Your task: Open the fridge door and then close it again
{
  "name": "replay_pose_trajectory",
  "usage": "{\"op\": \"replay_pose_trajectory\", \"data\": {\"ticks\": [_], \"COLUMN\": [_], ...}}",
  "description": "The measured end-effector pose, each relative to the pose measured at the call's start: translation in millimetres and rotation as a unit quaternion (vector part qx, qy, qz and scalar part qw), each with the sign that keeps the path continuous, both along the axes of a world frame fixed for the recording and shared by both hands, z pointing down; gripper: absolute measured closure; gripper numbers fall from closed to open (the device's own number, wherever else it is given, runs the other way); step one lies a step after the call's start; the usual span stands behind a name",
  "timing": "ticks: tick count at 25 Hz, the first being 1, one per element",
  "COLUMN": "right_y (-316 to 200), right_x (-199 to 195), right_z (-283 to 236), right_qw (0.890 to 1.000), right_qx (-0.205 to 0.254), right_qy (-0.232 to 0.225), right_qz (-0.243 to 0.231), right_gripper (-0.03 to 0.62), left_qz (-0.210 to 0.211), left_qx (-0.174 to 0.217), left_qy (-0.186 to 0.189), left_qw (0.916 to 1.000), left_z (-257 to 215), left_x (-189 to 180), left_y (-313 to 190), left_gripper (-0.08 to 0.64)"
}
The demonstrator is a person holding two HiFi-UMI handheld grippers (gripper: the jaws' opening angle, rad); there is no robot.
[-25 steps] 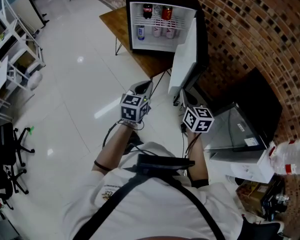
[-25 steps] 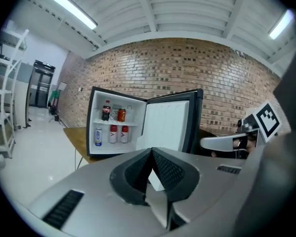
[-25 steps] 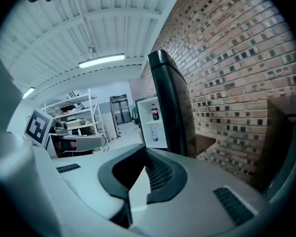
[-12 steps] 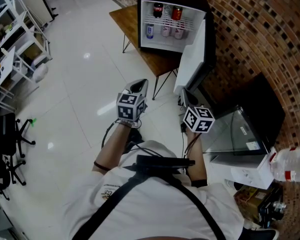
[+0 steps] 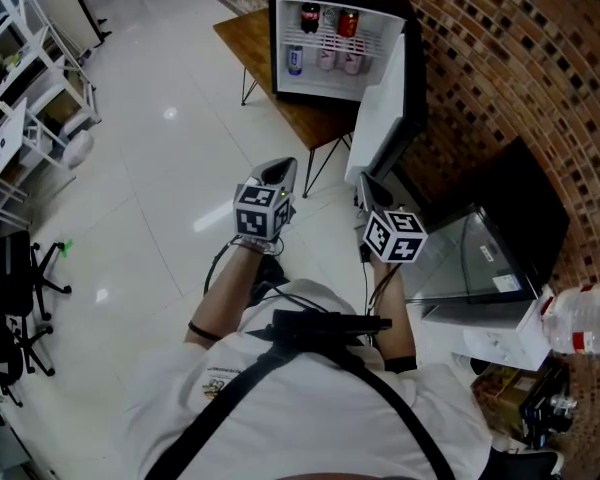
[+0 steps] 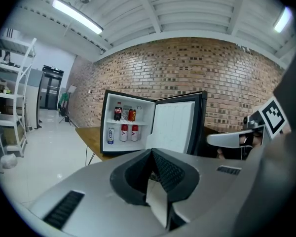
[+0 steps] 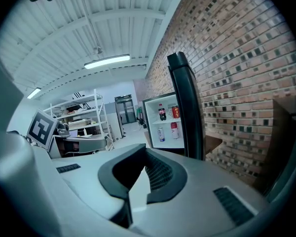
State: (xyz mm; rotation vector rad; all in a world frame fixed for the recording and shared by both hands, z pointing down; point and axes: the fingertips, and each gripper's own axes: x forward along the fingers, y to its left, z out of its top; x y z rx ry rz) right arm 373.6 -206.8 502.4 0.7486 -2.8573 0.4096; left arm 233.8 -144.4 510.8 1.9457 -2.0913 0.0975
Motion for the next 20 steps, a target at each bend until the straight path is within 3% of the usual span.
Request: {"op": "replay_pose_trajectory", "data": {"ticks": [12, 17, 20], "right_y": [-6, -17, -27], "right_x": [10, 23, 33], "right_z": [0, 7, 14], "right_qw": [1.0, 0.999, 0.997], "right_qx": [-0.002, 0.001, -0.003], "right_qy": [-0.005, 0.009, 0.021], "right_qz": [0.015, 0.047, 0.069], "right_gripper": [0.583, 0.567, 0.454], "left_qz": [0.003, 0.006, 0.014], "left_qx": [0.003, 0.002, 0.0], "left_qy": [0.0, 0.002, 0.008], "left_qw": [1.0, 1.0, 0.9999], "left_z": [-1, -2, 1], "left_x": [0, 1, 3], "left_y": [-2, -2, -5], "left_gripper": [0.56, 0.559, 0.558]}}
